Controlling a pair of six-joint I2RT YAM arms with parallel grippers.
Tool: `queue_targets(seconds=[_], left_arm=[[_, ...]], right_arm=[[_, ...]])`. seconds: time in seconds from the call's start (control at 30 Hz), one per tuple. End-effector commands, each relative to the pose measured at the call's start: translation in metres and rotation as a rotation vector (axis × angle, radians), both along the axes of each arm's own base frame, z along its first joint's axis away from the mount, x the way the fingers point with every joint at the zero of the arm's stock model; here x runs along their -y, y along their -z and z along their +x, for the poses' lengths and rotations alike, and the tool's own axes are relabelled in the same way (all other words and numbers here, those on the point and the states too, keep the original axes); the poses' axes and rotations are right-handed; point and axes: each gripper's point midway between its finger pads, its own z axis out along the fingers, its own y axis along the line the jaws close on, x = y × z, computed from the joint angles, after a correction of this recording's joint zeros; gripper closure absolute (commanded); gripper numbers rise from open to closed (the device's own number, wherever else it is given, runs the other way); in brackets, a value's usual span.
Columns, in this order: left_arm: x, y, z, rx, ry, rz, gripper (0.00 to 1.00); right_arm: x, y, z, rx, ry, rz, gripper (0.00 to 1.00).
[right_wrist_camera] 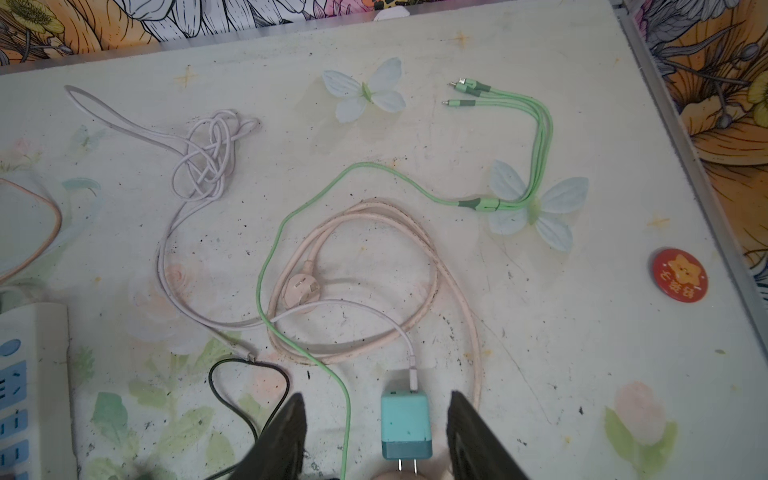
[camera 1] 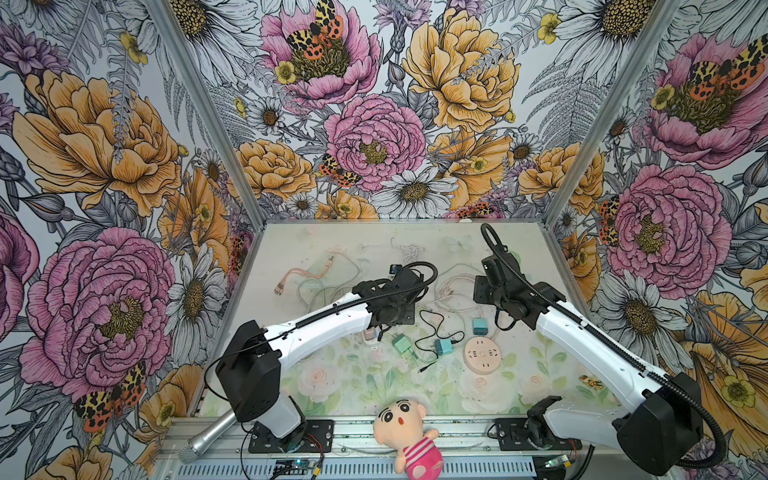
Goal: Insert the plug
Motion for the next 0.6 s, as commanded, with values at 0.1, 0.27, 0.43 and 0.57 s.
queue_targets(seconds=[0.1, 0.27, 0.43, 0.57], left_arm=[[-0.017, -0.025, 0.006, 0.040, -0.073, -0.011, 0.92], [-0.040, -0.010, -0.011, -0.021, -0.090, 0.031, 0.92], [-0.060, 0.002, -0.023, -0.049, -0.128, 0.052, 0.92], [-0.070, 0.009, -0.027, -0.061, -0.141, 0.082, 0.93]], right_arm=[[0.002, 0.002, 0.000, 0.004, -0.021, 0.019, 0.44], [-0.002, 0.007, 0.001, -0.014, -0.025, 0.040, 0.44], [-0.009, 0.009, 0.003, -0.024, -0.034, 0.074, 0.44], [-0.012, 0.009, 0.003, -0.025, -0.038, 0.090, 0.44]])
